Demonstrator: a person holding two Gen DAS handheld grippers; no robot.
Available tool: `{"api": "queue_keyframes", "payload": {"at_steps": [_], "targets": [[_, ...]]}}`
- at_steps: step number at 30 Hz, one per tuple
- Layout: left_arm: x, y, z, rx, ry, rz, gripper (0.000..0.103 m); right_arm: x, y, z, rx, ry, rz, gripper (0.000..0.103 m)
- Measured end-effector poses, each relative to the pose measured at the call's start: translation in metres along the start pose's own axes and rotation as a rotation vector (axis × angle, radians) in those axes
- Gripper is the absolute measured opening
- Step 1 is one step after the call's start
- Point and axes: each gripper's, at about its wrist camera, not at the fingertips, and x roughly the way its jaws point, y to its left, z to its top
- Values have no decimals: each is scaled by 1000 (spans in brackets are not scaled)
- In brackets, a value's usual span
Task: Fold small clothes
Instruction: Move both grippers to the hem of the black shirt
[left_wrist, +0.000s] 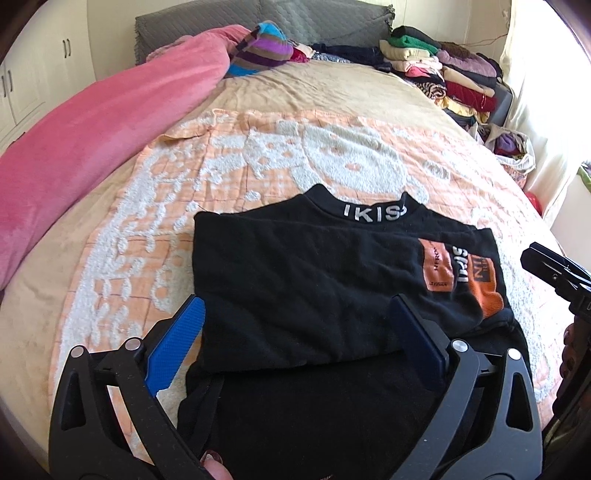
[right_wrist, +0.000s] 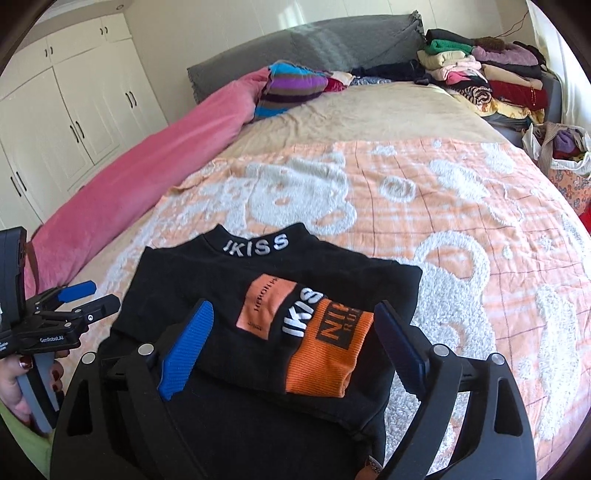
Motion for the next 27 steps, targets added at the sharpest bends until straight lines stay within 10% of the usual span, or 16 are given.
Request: {"api": "queue_keyframes", "payload": {"at_steps": [27], "targets": [[-76,17,-9,-20,-85,18,93,-101,44,-11,-85,-115,19,88]]}}
